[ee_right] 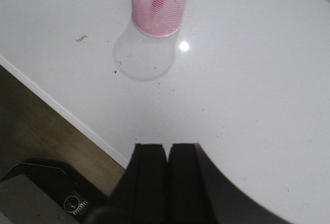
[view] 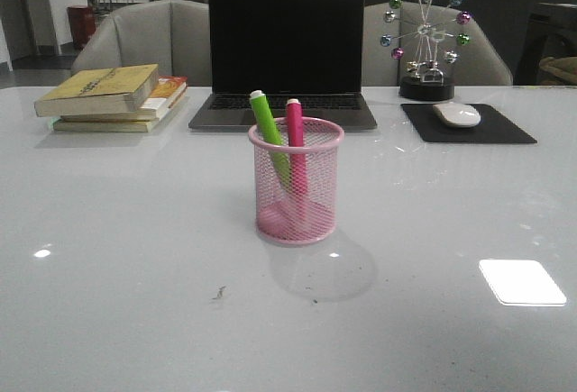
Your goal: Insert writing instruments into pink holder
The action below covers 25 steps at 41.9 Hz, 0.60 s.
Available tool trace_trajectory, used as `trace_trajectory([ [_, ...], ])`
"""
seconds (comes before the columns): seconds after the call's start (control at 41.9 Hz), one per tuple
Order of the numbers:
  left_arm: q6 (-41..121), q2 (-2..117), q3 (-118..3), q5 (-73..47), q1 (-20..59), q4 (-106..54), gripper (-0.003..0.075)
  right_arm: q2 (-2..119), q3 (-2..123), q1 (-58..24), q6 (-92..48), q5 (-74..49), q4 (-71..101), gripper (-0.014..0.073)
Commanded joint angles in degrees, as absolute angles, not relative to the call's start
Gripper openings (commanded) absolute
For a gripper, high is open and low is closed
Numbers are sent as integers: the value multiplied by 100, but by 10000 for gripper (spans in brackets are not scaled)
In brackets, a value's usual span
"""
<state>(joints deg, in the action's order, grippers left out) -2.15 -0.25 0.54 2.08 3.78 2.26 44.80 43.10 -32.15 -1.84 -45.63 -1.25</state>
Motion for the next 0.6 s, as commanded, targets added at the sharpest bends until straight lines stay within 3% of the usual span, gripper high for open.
trace_trajectory([
  [0.0, -265, -137, 48, 720, 378, 215, 98, 4482, 4456, -3210, -223, -4251, -144, 43],
  [0.215, -265, -137, 48, 720, 378, 215, 98, 4220, 4302, -3094, -230, -4206, -102, 43],
  [0.573, -265, -137, 48, 720, 367, 215, 98, 1777, 2257, -1193, -435, -2531, -47, 43],
])
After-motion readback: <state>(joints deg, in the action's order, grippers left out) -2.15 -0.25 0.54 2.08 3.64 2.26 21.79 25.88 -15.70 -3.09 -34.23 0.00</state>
